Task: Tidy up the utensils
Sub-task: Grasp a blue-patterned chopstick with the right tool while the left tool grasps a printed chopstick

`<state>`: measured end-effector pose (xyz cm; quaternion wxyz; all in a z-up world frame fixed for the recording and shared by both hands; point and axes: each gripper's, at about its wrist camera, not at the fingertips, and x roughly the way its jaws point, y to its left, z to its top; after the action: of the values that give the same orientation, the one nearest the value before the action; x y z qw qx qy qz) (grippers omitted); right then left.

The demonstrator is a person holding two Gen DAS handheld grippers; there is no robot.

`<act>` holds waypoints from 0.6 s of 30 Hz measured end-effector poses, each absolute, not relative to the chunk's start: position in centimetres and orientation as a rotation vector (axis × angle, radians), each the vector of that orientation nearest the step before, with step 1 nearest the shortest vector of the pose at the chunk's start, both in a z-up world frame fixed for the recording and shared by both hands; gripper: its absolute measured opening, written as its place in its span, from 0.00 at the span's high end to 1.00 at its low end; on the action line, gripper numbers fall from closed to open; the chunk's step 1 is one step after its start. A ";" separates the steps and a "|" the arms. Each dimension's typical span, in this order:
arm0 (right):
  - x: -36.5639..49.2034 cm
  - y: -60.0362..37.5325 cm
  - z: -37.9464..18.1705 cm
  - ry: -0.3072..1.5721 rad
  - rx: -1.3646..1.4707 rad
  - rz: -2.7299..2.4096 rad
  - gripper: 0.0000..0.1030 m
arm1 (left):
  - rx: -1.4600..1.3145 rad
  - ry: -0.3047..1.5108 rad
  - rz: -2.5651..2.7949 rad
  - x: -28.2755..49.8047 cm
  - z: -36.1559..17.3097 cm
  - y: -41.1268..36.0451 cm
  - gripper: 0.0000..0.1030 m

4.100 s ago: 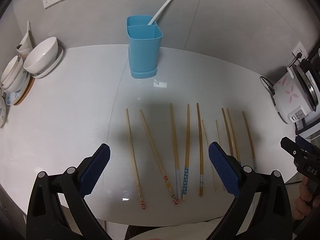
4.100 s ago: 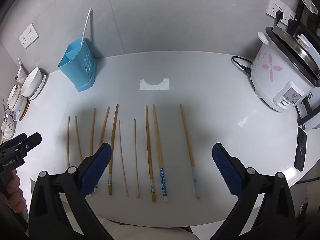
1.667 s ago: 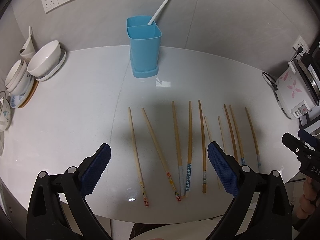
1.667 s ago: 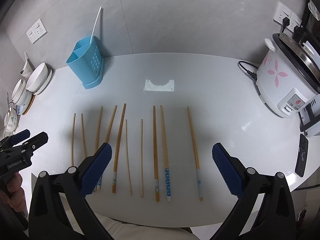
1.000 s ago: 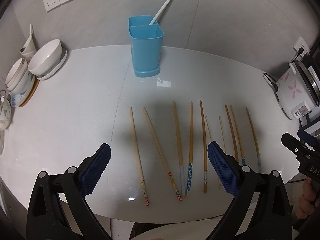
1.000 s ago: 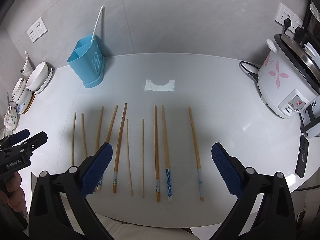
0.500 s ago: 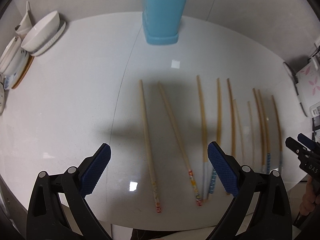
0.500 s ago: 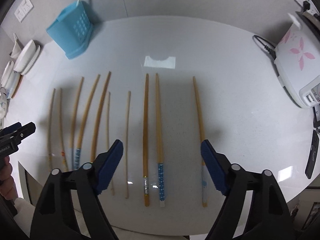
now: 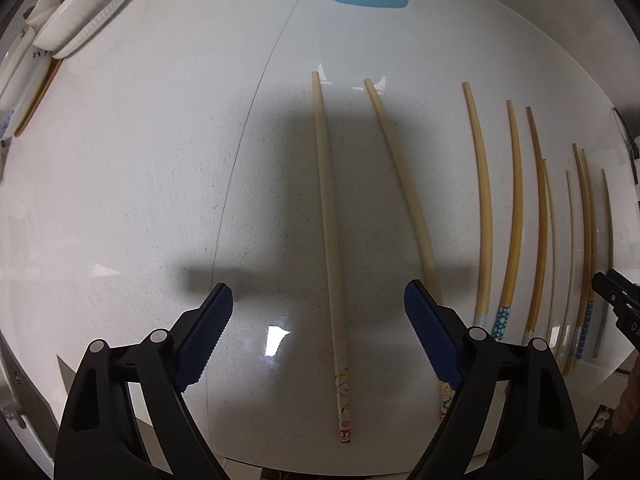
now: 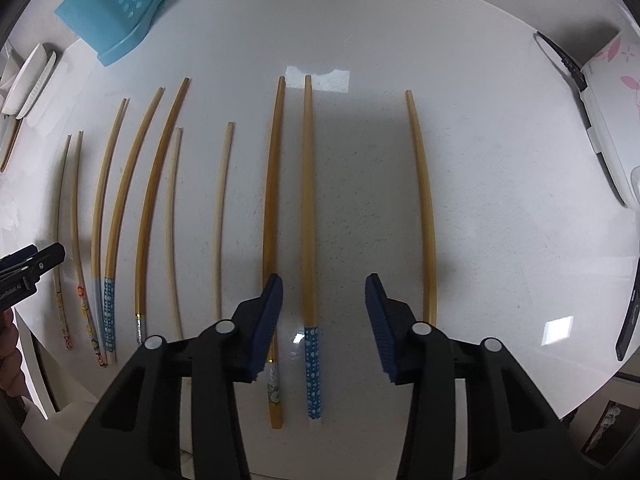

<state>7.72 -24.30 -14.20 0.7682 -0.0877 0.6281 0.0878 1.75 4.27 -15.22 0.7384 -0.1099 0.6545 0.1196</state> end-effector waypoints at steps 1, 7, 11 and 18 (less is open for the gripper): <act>7.9 -24.5 -14.4 1.367 -0.190 0.190 0.64 | -0.239 1.441 0.264 1.8 -15.4 4.3 0.19; 8.7 -24.5 -15.5 1.406 -0.185 0.194 0.76 | -0.237 1.471 0.278 2.2 -16.0 4.6 0.26; 9.1 -24.1 -16.6 1.416 -0.194 0.189 0.84 | -0.237 1.484 0.266 2.8 -15.7 4.4 0.39; 10.2 -22.3 -17.2 1.444 -0.187 0.164 0.94 | -0.239 1.529 0.266 3.1 -14.9 4.1 0.94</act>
<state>10.17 -22.26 -17.16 0.7434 -0.0853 0.6592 0.0748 3.07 4.14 -14.87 0.7072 -0.1075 0.6885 0.1197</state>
